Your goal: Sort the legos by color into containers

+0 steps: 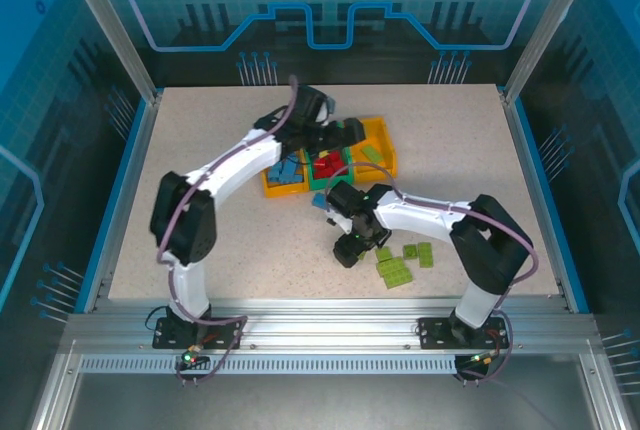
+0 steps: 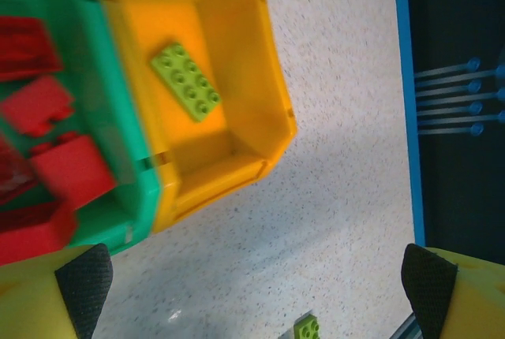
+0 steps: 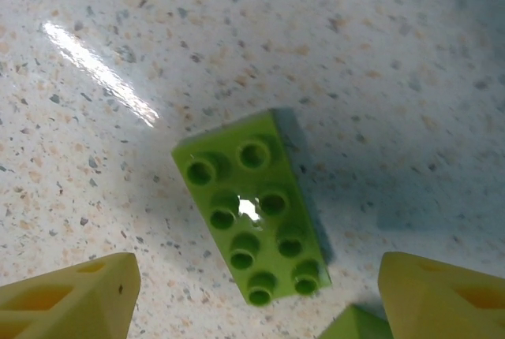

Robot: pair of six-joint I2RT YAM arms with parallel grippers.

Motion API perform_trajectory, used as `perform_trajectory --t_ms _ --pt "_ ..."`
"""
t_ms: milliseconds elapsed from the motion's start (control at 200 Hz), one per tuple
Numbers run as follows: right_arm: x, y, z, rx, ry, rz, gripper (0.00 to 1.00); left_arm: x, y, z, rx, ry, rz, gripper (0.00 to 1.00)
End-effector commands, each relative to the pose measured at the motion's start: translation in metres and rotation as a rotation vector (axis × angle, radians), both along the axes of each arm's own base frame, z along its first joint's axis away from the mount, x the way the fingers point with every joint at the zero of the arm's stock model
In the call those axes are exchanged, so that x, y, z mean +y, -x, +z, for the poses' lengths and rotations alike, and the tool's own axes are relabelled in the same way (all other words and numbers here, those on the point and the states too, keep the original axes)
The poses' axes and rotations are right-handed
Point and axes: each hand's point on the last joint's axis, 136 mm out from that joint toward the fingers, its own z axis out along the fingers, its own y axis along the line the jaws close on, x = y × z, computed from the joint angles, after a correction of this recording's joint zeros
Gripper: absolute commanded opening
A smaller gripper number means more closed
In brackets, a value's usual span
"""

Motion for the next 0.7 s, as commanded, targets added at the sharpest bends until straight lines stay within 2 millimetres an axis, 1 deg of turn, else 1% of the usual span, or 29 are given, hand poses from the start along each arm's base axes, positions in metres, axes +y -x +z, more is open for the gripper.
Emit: perform_trajectory --t_ms 0,120,130,150,190,200,260,330,385,475,520,605,695 --pt "0.001 0.009 -0.007 0.027 0.071 0.075 0.74 0.040 0.001 0.007 -0.002 0.043 0.125 0.99" --pt "-0.001 0.013 -0.017 0.053 0.113 0.090 0.61 0.077 0.016 0.007 -0.007 0.041 0.199 0.99" --pt "-0.001 0.013 -0.018 0.056 0.115 0.090 0.60 0.080 0.017 0.009 -0.013 0.042 0.205 0.99" --pt "-0.002 0.013 -0.019 0.057 0.121 0.091 0.57 0.086 0.020 0.007 -0.009 0.037 0.216 0.99" --pt "-0.003 0.013 -0.021 0.060 0.130 0.092 0.52 0.095 0.026 0.010 -0.017 0.040 0.234 0.99" --pt "-0.003 0.013 -0.021 0.061 0.131 0.093 0.51 0.097 0.027 0.008 -0.013 0.037 0.237 0.99" --pt "-0.002 0.013 -0.020 0.062 0.133 0.095 0.44 0.108 0.036 0.010 -0.021 0.037 0.255 0.99" --pt "0.002 0.010 -0.014 0.053 0.115 0.095 0.37 0.118 0.048 0.006 -0.018 0.021 0.263 0.99" --pt "0.009 0.006 -0.004 0.038 0.079 0.088 0.36 0.124 0.058 0.002 -0.010 -0.003 0.265 0.99" --pt "0.021 -0.006 0.021 -0.001 -0.013 0.061 0.35 0.133 0.075 -0.011 0.012 -0.037 0.271 0.99" --pt "0.025 -0.014 0.036 -0.023 -0.067 0.037 0.35 0.138 0.084 -0.019 0.026 -0.056 0.275 0.99" --pt "0.027 -0.036 0.067 -0.062 -0.175 -0.024 0.34 0.147 0.099 -0.031 0.046 -0.086 0.288 0.99" --pt "0.022 -0.066 0.094 -0.085 -0.294 -0.114 0.34 0.155 0.114 -0.045 0.077 -0.121 0.303 0.99"
